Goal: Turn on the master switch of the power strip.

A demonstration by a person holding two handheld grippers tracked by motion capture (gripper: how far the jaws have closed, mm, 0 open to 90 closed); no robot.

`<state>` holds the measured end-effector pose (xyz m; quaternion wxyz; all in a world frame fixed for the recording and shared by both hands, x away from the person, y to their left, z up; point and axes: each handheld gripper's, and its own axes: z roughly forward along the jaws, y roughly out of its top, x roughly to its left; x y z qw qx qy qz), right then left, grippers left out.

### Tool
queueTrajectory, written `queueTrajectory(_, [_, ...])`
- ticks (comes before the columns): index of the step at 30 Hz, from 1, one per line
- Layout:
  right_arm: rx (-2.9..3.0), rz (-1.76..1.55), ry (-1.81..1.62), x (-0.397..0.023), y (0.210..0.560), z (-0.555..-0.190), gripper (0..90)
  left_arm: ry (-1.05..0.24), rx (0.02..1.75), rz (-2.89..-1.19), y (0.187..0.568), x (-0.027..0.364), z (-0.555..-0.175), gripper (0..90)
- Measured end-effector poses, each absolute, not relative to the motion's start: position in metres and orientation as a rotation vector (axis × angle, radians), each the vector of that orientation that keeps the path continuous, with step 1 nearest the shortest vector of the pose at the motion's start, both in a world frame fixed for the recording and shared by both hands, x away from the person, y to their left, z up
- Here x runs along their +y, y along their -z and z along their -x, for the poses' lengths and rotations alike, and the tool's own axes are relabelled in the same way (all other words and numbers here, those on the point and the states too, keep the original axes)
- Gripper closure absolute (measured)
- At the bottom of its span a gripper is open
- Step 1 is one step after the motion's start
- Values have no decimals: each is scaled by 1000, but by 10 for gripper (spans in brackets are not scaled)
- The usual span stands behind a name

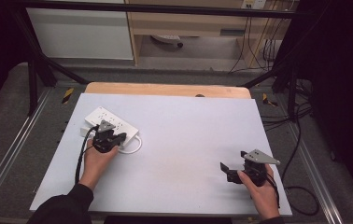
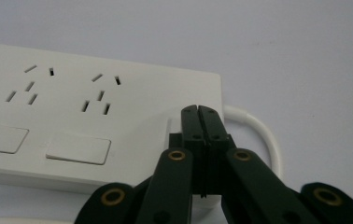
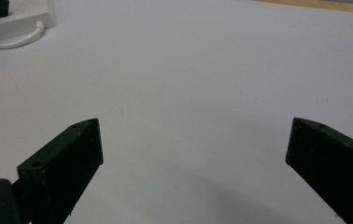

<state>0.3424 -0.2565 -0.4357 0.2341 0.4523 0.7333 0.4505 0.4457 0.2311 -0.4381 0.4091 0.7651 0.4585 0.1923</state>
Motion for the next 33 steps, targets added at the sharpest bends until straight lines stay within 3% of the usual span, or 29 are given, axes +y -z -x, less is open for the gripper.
queueTrajectory(33, [2018, -1241, -1232, -257, 436, -343, 46, -499, 1166, -1933, 438, 233, -446, 900])
